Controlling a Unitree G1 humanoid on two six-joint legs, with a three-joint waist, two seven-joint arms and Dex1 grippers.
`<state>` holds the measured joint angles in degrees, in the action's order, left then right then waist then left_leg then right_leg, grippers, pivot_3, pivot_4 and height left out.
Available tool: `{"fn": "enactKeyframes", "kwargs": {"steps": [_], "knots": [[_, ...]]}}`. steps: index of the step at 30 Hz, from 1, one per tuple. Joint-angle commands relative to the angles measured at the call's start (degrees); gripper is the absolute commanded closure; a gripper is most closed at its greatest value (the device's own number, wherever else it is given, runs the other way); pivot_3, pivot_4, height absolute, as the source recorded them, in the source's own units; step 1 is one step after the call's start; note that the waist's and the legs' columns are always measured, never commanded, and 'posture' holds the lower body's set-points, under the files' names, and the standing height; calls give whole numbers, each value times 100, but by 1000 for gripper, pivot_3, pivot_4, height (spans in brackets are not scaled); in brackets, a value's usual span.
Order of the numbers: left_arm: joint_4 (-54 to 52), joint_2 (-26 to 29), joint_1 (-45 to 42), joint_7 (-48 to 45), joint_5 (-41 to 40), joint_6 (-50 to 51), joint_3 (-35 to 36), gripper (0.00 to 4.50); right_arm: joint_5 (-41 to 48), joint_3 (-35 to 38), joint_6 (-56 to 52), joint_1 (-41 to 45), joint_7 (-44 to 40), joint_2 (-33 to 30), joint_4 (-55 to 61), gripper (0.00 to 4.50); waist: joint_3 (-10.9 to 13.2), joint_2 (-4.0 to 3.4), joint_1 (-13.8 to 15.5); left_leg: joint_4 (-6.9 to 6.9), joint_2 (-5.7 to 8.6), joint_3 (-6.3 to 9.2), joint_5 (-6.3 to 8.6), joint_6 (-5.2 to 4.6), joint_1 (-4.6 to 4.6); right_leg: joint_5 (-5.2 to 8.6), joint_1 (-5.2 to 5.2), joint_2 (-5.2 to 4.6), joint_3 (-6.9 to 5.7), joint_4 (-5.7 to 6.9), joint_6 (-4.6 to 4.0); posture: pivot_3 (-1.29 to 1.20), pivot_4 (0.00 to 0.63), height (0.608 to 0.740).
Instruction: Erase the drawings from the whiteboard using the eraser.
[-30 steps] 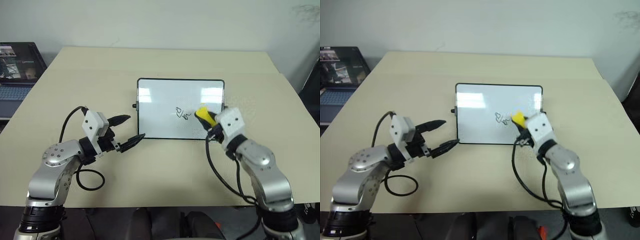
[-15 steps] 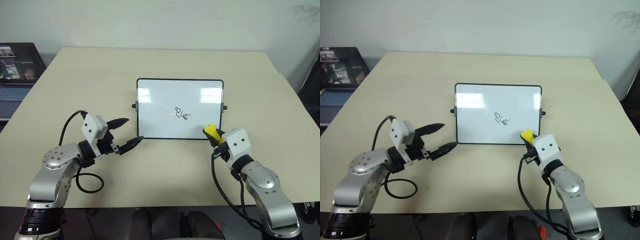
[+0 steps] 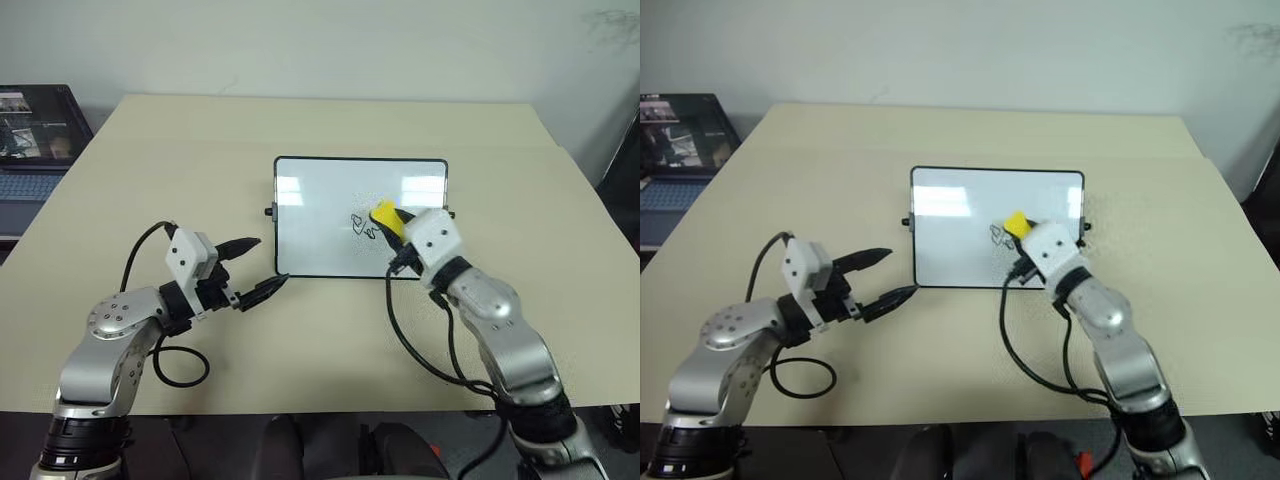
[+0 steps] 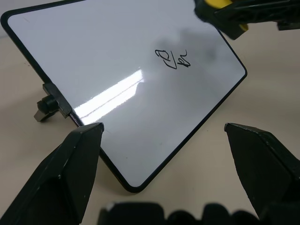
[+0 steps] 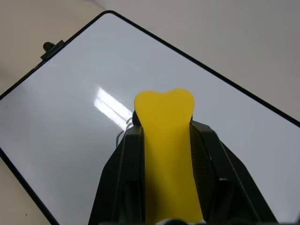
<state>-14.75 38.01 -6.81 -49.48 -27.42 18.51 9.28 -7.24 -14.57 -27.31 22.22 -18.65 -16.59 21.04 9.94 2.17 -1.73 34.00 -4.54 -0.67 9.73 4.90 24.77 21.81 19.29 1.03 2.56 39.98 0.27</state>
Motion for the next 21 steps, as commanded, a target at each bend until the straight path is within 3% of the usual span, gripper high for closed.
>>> {"fn": "enactKeyframes", "kwargs": {"steps": [1, 11, 21], "knots": [[-271, -2, -57, -9, -82, -11, 15, 0, -129, -42, 291, 546, -17, 54, -503, 3513, 0, 0, 3, 0, 0, -1, 0, 0, 0, 0, 0, 0, 1, 0, 0, 0, 150, 740], [-412, 17, 22, -13, -120, 87, 32, 0, -412, -88, 806, 1209, -175, -132, -1647, 3513, 0, 0, 1, 2, -2, -2, 0, 0, 0, -1, 0, -1, 1, 2, -1, 0, 150, 740], [-385, 16, -9, -42, -134, 114, -8, 0, -649, -519, 1017, 864, -324, 50, -2472, 3514, -5, 4, -18, 4, -3, -1, 0, 0, -14, -1, -10, -1, 2, 10, -1, 0, 150, 740]]}}
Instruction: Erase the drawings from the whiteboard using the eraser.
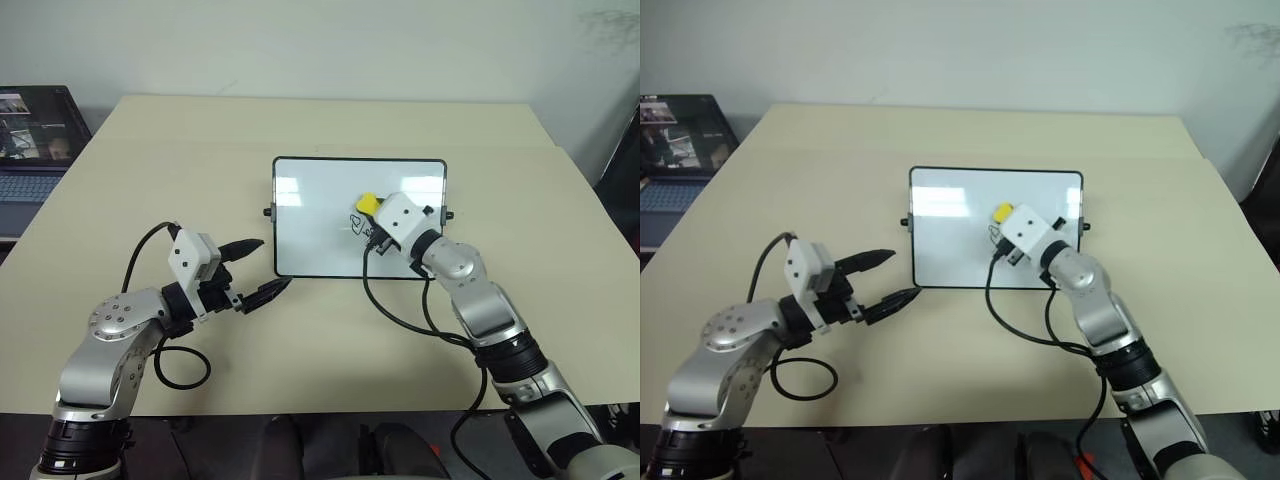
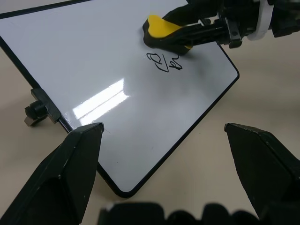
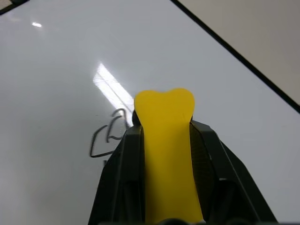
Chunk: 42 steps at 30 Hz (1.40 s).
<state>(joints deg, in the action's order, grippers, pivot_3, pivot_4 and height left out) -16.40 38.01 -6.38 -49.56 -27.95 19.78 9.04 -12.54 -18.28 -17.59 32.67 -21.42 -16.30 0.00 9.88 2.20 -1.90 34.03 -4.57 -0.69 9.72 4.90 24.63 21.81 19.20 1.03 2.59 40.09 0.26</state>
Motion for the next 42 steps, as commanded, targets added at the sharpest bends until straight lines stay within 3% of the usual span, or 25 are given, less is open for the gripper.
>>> {"fn": "enactKeyframes", "kwargs": {"steps": [1, 11, 17, 22, 31, 35, 42], "knots": [[-215, 15, -60, -37, -85, -11, 15, 0, -131, -177, 94, -243, -22, 53, -439, 3514, -2, 2, 0, 0, 0, 1, 0, 0, -5, 0, -5, 0, 0, 2, 0, 0, 150, 740], [-184, 2, -112, -38, -100, 6, -16, 0, -290, -324, 309, -444, -20, 187, -649, 3514, -7, 8, -6, -3, -1, 2, 0, -2, -129, 12, -104, -3, 3, 2, 20, 0, 150, 740], [-172, -1, -97, -29, -90, -3, -8, 0, -16, -39, -168, -333, -301, 194, 461, 3514, -4, 5, 0, -5, -2, 3, -1, -4, -110, 12, -97, -3, 4, 1, 19, 0, 150, 740], [-169, -9, -86, -27, -100, 3, -12, 0, 376, 573, -768, 263, -566, 87, 1394, 3514, 0, 1, 8, -5, 0, 1, -2, -3, -26, 0, -29, -3, 1, -4, -2, 0, 150, 740], [-115, 1, -151, -76, -94, -5, -64, 0, 14, 522, 254, 624, -60, -16, -116, 3514, 0, 1, 9, -8, 2, -6, -2, -3, 8, -1, 6, -4, 3, -15, -2, 0, 150, 740], [-122, -1, -162, -85, -99, 14, -61, 0, -240, 363, 992, 373, 231, -44, -853, 3514, -1, 2, 8, -7, 2, -5, -2, -3, 7, -1, 7, -4, 1, -13, -2, 0, 150, 740], [-128, 19, -174, -120, -105, 41, -20, 0, -356, 132, 1404, -316, 257, 22, -1152, 3514, -9, 14, 2, -4, 1, 0, -2, -3, -12, -1, -16, -3, -2, -9, -2, 0, 150, 740]]}}
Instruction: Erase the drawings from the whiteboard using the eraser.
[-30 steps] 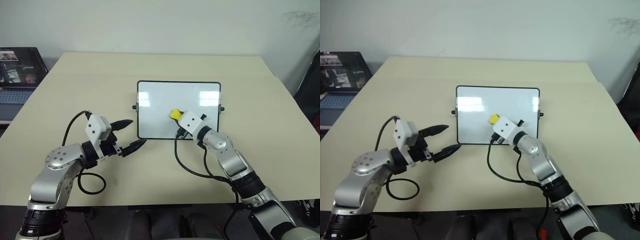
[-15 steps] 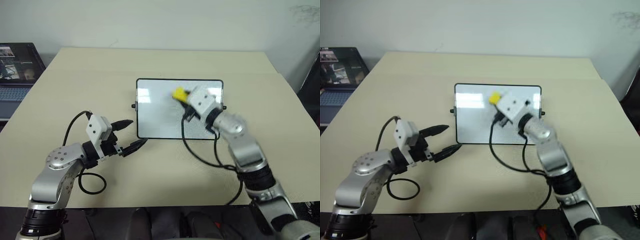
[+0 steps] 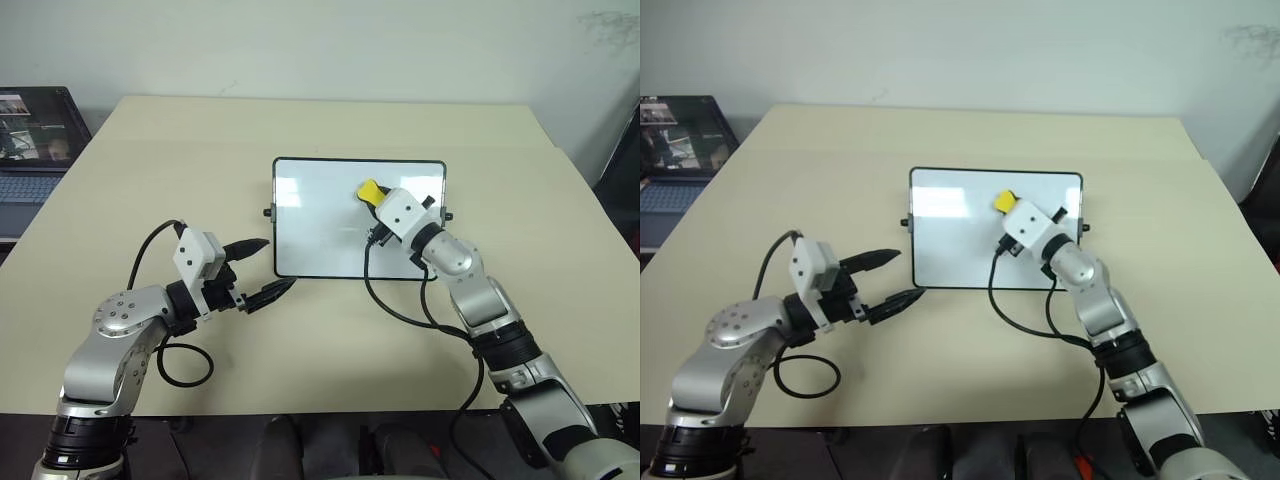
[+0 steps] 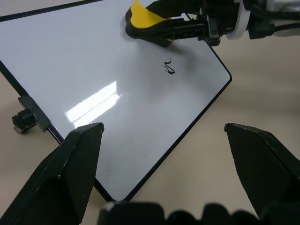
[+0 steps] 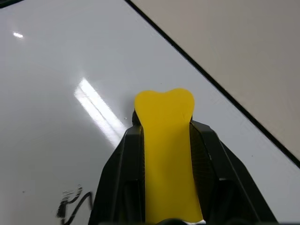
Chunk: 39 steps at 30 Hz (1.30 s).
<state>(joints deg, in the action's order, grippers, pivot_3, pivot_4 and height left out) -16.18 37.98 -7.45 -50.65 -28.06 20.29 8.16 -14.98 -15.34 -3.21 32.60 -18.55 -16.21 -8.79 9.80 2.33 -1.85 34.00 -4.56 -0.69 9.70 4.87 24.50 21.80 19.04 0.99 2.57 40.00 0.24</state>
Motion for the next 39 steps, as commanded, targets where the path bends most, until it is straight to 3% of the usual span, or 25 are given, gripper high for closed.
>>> {"fn": "enactKeyframes", "kwargs": {"steps": [1, 9, 12, 17, 20, 23, 30, 34, 39], "knots": [[-155, 20, -71, -12, -96, -1, 70, 0, -109, -197, -34, -430, -30, 50, -297, 3514, -1, 1, -7, 0, 0, -1, 0, 0, -8, 0, -6, 0, 2, 2, 0, 0, 150, 740], [-161, 22, -90, -41, -104, 38, 56, 0, 10, -482, -346, -981, -351, 305, -266, 3514, -1, 2, -29, -6, -4, 1, 2, -1, -154, 15, -106, -3, 13, -2, 22, 0, 150, 740], [-143, 13, -112, -43, -99, 35, 42, 0, 118, -408, -523, -945, -482, 367, 34, 3514, 0, 0, -41, -6, -7, 5, -1, -6, -164, 15, -115, -3, 16, -2, 22, 0, 150, 740], [-134, 5, -104, -40, -96, 25, 48, 0, 480, 20, -1244, -616, -737, 413, 1542, 3514, 9, -10, -27, -8, -9, 12, -3, -8, -142, 15, -97, -6, 18, -2, 23, 0, 150, 740], [-133, -2, -86, -40, -98, 23, 47, 0, 594, 311, -1552, -314, -637, 423, 2004, 3514, 12, -15, -16, -5, -4, 14, -4, -7, -43, 8, -32, -3, 10, 4, 19, 0, 150, 740], [-125, -19, -92, -49, -102, 22, 22, 0, 499, 554, -1504, 55, -337, 366, 1721, 3514, 11, -14, 5, -5, -1, 5, -5, -4, 15, -3, 20, 0, 4, 1, 3, 0, 150, 740], [-82, -33, -152, -81, -92, 23, -21, 0, 394, 694, -1256, 635, 24, 178, 572, 3514, 13, -15, 10, -15, 2, -12, 2, 4, 27, -1, 25, -3, 9, -31, 3, 0, 150, 740], [-95, -39, -164, -80, -91, 28, -35, 0, 407, 412, -1321, 471, -84, 262, 122, 3515, 12, -14, 2, -9, 0, -8, 2, 2, 25, -1, 25, -2, 7, -16, 3, 0, 150, 740], [-104, -30, -158, -79, -97, 29, -29, 0, 405, 4, -1552, 25, -371, 383, 390, 3515, 8, -9, -14, -6, -1, -7, 2, 1, 5, -1, 11, -2, 7, -1, 3, 0, 150, 740]]}}
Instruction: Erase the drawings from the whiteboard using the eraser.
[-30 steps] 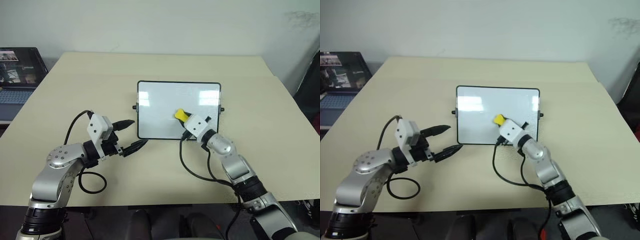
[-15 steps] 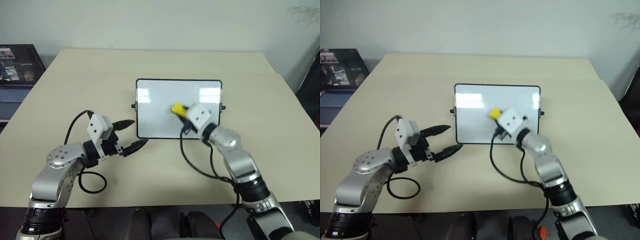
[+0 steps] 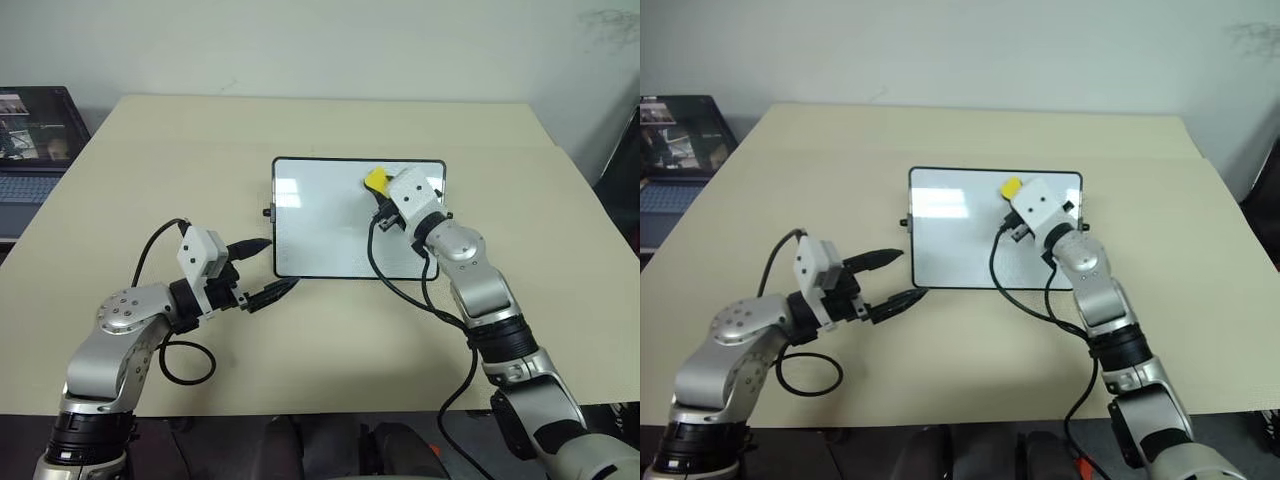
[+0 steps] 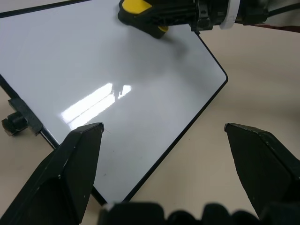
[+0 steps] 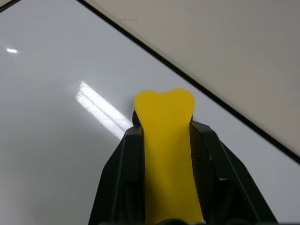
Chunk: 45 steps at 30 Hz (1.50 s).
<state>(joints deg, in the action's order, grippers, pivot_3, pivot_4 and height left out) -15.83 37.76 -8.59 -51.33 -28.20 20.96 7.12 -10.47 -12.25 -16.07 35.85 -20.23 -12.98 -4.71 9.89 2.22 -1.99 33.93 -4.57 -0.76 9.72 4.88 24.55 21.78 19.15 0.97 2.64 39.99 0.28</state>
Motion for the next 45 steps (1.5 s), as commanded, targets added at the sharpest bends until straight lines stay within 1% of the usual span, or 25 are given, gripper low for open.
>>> {"fn": "enactKeyframes", "kwargs": {"steps": [1, 8, 13, 16, 19, 21, 24, 28, 30, 35, 40, 45], "knots": [[-140, -6, -44, -9, -86, -39, 74, 0, -55, -389, -299, -383, -248, 82, 26, 3515, -2, 3, -3, 0, 0, 2, 0, 0, -2, 0, -2, 0, -1, 1, 0, 0, 150, 740], [-162, -10, -32, -8, -106, -26, 67, 0, -130, -815, -408, -646, -384, 214, 170, 3515, -2, 3, -13, 3, -1, 5, -3, -3, -11, -1, -8, 1, -2, 9, 1, 0, 150, 740], [-158, -12, -39, -20, -125, -20, 70, 0, -20, -690, -610, -540, -354, 310, 645, 3515, -1, 2, -10, 3, -1, 6, -3, -3, -11, -1, -7, 1, -4, 9, 1, 0, 150, 740], [-257, -28, -40, -44, -259, 47, 78, 0, 243, -275, -1171, -565, -422, 221, 1608, 3515, 2, -3, 16, 2, 0, 5, -3, -3, -2, -2, 1, 1, -3, 7, 1, 0, 150, 740], [-394, 2, -34, -101, -383, 139, 57, 0, 507, 138, -1785, -785, -510, 50, 2476, 3515, 2, -2, 47, 2, 0, 9, -3, -3, 24, -2, 18, 1, -8, -2, 1, 0, 150, 740], [-499, 43, -74, -190, -461, 206, -4, 0, 805, 678, -2434, -1262, -618, -143, 3411, 3515, 0, 0, 79, 1, 1, 10, -2, -1, 27, -1, 15, 0, -10, -11, 1, 0, 150, 740], [-594, 81, -195, -367, -542, 297, -162, 0, 1120, 1280, -3351, -1980, -724, -442, 4489, 3515, 1, -1, 118, -2, 3, 12, 0, 2, 34, 2, 11, -1, -11, -30, 5, 0, 150, 740], [-621, 109, -357, -683, -612, 373, -415, 0, 1232, 1811, -4092, -2691, -546, -624, 5135, 3515, 3, -5, 44, -1, 6, 7, 1, 0, 27, 3, 12, 0, -3, -19, 5, 0, 150, 740], [-595, 110, -468, -852, -626, 385, -563, 0, 1190, 2014, -4355, -2896, -325, -598, 5197, 3515, 3, -5, 6, -2, 5, 11, 0, 0, 23, 9, 13, 4, -6, -9, 15, 0, 150, 740], [-493, 65, -751, -1180, -592, 352, -886, 0, 1158, 2243, -4481, -3149, 41, -608, 4791, 3515, 4, -7, -6, 1, 6, 9, 0, -1, 20, 14, 13, 7, -1, -2, 25, 0, 150, 740], [-403, -29, -939, -1263, -582, 340, -1018, 0, 1274, 2559, -4489, -2956, 247, -579, 4238, 3515, 4, -7, 11, 1, 11, 7, 0, -2, 23, 14, 14, 9, 2, -6, 25, 0, 150, 740], [-406, -37, -909, -1247, -567, 324, -1003, 0, 1339, 2842, -4348, -2719, 398, -614, 3612, 3515, 5, -8, 13, 1, 10, 6, 0, -2, 23, 12, 14, 19, 3, -6, 22, 0, 150, 740]]}}
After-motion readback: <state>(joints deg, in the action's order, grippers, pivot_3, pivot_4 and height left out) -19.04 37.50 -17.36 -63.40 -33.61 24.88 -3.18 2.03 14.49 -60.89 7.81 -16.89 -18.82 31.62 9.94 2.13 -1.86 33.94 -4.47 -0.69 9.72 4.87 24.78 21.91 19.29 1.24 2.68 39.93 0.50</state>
